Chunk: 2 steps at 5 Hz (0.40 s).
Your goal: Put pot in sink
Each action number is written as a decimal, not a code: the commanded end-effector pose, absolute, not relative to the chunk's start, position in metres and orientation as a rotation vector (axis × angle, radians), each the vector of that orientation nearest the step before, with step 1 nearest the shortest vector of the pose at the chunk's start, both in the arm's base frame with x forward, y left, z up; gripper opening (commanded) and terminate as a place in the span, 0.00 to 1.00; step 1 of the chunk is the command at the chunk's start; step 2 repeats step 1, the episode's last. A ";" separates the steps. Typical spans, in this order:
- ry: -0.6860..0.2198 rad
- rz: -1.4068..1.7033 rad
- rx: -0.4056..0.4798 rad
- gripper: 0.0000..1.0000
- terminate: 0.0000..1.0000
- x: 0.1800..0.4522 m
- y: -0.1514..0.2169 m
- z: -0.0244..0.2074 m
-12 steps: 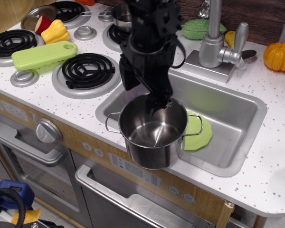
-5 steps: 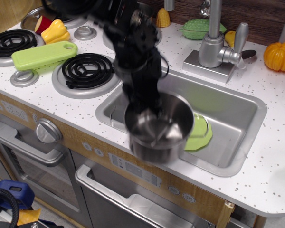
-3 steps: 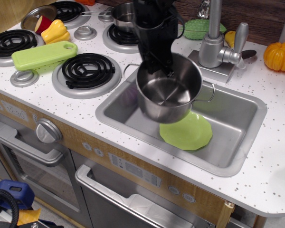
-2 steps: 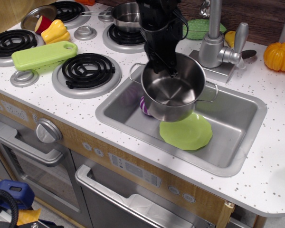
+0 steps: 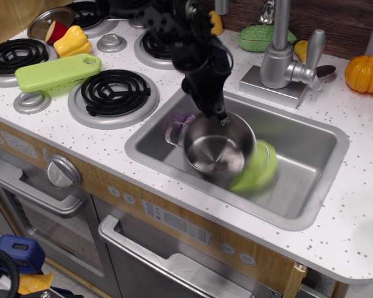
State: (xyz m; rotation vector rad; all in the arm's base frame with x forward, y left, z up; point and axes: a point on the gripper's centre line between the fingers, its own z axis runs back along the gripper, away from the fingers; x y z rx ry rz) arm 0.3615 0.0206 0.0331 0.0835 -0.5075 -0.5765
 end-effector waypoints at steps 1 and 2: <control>-0.561 -0.545 0.081 1.00 1.00 0.364 0.032 0.035; -0.561 -0.545 0.081 1.00 1.00 0.364 0.032 0.035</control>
